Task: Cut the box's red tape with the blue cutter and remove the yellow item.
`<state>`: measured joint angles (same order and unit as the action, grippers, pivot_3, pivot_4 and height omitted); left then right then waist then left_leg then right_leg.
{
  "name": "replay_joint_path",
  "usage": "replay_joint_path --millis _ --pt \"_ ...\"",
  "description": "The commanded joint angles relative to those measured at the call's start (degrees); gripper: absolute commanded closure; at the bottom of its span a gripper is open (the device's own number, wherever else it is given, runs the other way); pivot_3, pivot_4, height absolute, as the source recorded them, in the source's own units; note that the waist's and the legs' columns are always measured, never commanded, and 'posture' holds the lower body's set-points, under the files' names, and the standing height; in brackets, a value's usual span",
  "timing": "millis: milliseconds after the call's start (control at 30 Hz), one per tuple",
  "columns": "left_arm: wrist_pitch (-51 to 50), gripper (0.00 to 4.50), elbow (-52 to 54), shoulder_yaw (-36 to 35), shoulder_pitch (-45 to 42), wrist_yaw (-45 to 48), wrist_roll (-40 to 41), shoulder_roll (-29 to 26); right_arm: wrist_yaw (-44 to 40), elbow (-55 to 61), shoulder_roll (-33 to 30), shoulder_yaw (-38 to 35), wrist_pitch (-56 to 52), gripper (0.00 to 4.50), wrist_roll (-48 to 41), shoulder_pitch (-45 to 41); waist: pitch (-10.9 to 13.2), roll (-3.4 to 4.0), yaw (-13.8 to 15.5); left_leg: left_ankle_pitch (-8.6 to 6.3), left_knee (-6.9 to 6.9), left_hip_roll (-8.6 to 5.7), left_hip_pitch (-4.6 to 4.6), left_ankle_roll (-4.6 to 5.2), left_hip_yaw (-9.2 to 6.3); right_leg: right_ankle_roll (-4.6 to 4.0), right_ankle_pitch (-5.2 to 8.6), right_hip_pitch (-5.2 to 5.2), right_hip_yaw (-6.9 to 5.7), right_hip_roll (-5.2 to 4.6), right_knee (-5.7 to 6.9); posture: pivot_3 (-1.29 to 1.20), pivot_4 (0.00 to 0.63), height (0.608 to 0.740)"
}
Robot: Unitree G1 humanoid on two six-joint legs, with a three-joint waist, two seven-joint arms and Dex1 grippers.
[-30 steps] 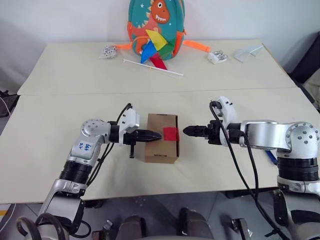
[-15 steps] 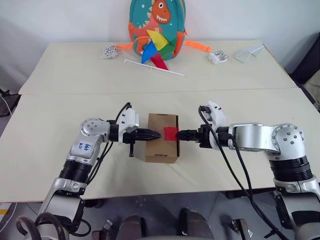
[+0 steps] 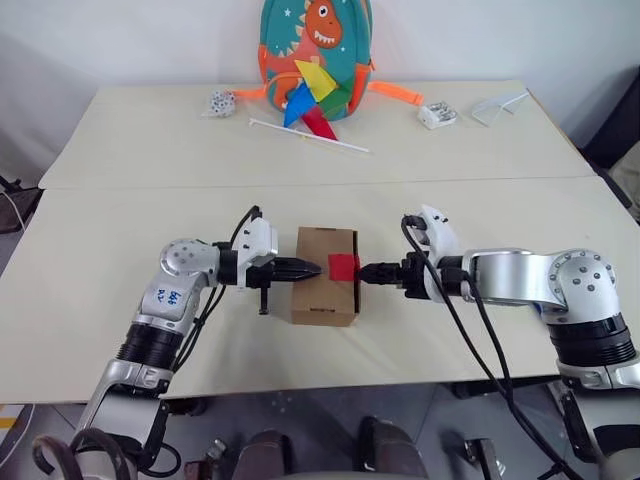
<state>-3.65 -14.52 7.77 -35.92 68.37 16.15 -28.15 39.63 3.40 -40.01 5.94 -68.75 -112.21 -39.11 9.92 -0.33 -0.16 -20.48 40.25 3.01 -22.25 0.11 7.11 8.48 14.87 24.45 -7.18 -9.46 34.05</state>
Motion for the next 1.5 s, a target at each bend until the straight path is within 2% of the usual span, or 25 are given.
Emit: replay_joint_path --millis 33,200,467,733,933,1167,1333,1400,1500 --pt "-0.54 4.5 -1.09 1.42 1.7 0.06 -1.89 -0.23 0.21 1.34 -1.0 0.21 0.13 0.87 -0.79 -0.62 -0.01 -0.01 0.05 0.0 0.0 0.0 0.0 0.0 0.0 0.0 0.0 0.0 0.0 0.0 0.0 0.0 0.15 0.74" --pt "-0.18 4.5 -1.54 1.79 1.69 0.15 -2.1 0.18 1.63 0.62 -0.01 2.69 0.58 0.87 -0.79 -2.58 -0.01 0.0 0.02 0.0 0.0 0.0 0.0 0.0 0.0 0.0 0.0 0.0 0.0 0.0 0.0 0.0 0.15 0.74" --pt "0.84 4.5 -2.35 2.19 2.07 0.04 -2.53 0.73 3.0 -0.87 -2.03 6.82 -0.3 0.87 0.56 -4.87 -0.02 -0.01 0.07 0.0 0.01 0.01 0.0 0.0 0.0 0.0 0.0 -0.01 -0.01 0.0 0.0 0.0 0.15 0.74" --pt "0.89 4.5 -3.42 2.94 2.4 -0.37 -3.46 1.09 1.52 -1.67 -7.59 7.0 -2.03 0.87 1.12 -5.29 -0.11 -0.03 0.44 -0.01 0.05 0.0 0.0 0.02 -0.02 0.0 0.0 -0.06 -0.02 -0.03 -0.02 0.0 0.15 0.74" --pt "-0.06 4.5 -4.57 4.37 3.14 -1.01 -4.68 0.67 -4.5 0.19 -10.53 6.61 -5.97 0.87 9.17 -7.38 -0.14 0.01 0.73 -0.01 0.06 0.0 0.0 0.04 0.0 0.0 0.0 -0.06 -0.01 -0.03 -0.05 0.0 0.15 0.74" --pt "-0.07 4.5 -3.69 4.9 3.9 -0.84 -4.51 0.47 -9.81 2.54 -10.85 5.03 -7.83 0.87 14.26 -5.45 -0.29 0.19 0.71 -0.01 0.07 0.0 0.02 0.05 0.0 -0.01 -0.01 -0.08 -0.01 -0.03 -0.06 0.0 0.15 0.74" --pt "0.05 4.5 -2.93 4.68 3.78 -0.7 -4.17 0.22 -20.1 5.42 -12.97 2.29 -8.13 0.87 23.56 -5.77 -0.3 0.21 0.72 -0.01 0.07 0.0 0.01 0.05 0.02 -0.01 -0.01 -0.08 0.0 -0.03 -0.09 0.0 0.15 0.74" --pt "0.24 4.5 -2.65 4.62 3.67 -0.43 -4.05 0.01 -23.92 3.02 -13.63 -0.72 -7.52 0.87 24.73 -5.53 -0.3 0.21 0.75 -0.01 0.07 0.0 0.01 0.05 0.01 -0.01 -0.01 -0.08 -0.01 -0.03 -0.09 0.0 0.15 0.74" --pt "0.08 4.5 -2.26 4.47 3.43 -0.17 -3.87 -0.41 -26.21 -4.66 -12.8 -5.96 -8.13 0.87 19.2 -5.38 -0.3 0.2 0.66 -0.01 0.06 0.0 0.02 0.05 0.03 -0.01 -0.01 -0.1 -0.01 -0.03 -0.12 0.0 0.15 0.74"
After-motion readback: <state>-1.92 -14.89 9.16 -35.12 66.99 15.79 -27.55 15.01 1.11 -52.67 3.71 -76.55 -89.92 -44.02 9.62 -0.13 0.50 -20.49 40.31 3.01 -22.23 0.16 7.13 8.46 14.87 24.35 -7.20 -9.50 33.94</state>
